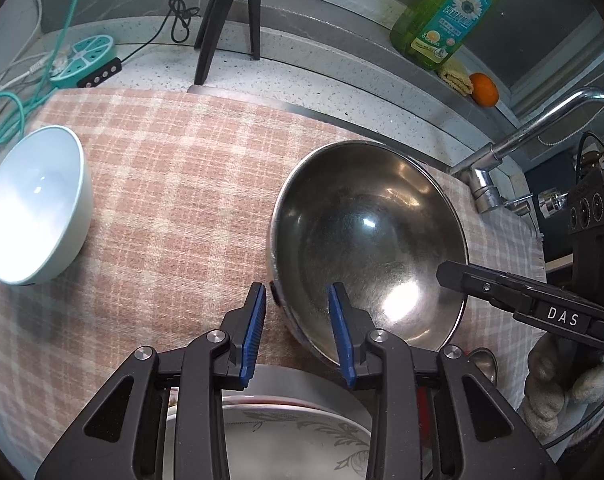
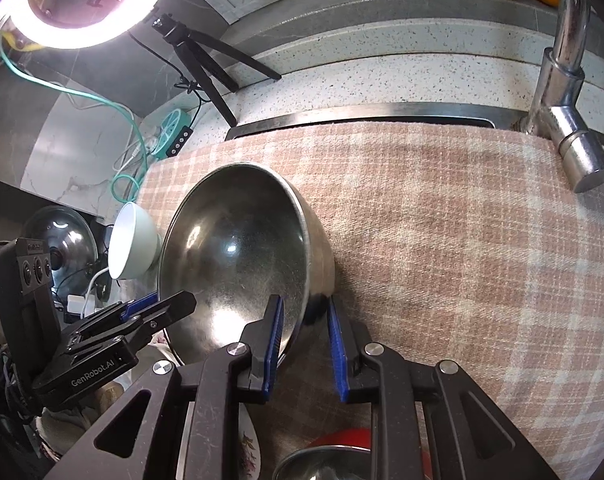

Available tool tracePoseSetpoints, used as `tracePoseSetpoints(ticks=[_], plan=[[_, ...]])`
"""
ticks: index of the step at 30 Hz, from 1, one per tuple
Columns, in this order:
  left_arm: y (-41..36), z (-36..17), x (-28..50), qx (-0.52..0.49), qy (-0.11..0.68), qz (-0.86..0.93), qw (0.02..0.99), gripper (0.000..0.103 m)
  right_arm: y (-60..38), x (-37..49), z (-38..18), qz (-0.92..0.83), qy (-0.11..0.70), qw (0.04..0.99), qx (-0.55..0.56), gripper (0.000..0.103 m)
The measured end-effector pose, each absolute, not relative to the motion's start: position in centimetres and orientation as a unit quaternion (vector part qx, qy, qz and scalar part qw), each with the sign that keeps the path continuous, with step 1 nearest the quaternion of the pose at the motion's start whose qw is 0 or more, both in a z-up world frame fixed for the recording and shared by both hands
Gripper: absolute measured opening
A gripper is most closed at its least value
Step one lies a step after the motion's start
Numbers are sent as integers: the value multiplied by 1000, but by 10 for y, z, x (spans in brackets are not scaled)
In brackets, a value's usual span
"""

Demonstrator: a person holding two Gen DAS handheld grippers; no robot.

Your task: Organize plates and bowls

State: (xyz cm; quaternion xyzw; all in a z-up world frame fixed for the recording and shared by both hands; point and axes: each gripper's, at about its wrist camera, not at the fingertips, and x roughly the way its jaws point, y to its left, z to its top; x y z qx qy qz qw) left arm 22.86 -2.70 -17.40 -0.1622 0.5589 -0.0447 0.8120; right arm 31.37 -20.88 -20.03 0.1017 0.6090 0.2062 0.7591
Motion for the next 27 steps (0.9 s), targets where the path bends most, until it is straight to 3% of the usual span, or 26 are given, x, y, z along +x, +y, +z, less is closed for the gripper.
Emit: tracePoseSetpoints(ticks=[15,27], plan=[[-32,-137,178,-177,524,-74,830,31,-271,255,-162,198,582,784,89,21],[-107,-163,150,-139,560,-131,806,31,-301,199,-184,173,588,784,98,21]])
